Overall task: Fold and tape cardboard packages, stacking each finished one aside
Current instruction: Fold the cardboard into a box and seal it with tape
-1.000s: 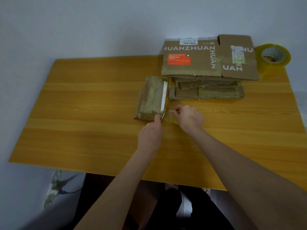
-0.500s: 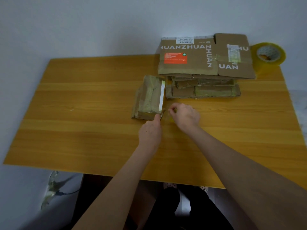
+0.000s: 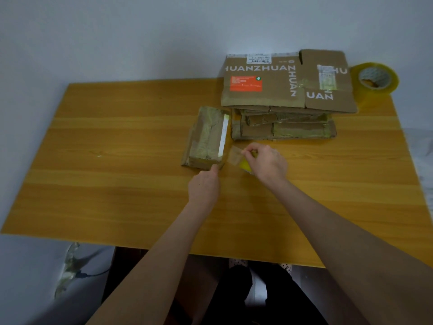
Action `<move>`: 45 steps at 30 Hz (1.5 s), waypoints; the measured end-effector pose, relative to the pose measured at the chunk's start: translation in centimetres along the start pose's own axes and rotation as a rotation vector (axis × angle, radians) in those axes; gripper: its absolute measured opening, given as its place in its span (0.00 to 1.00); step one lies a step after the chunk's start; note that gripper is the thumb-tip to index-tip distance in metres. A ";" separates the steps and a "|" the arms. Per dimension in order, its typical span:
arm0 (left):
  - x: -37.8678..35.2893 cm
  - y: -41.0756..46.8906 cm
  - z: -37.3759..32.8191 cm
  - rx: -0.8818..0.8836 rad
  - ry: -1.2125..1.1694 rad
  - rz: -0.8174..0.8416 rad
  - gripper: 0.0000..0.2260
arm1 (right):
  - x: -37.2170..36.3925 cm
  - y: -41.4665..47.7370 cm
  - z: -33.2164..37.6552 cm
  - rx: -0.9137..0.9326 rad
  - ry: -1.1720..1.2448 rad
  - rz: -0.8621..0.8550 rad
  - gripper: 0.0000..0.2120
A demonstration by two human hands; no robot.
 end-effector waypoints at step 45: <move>4.1 2.0 0.3 -0.286 -0.236 -0.353 0.18 | 0.6 0.3 -4.9 -0.001 0.521 -0.101 0.03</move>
Point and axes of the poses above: each hand's wrist, its own y-axis towards the middle knuckle, its own x-axis out of the back of the hand, z = x × y, the point moved 10 cm from there along y, towards the middle knuckle, and after that the axes turned 5 degrees about z, right-handed, at the moved point
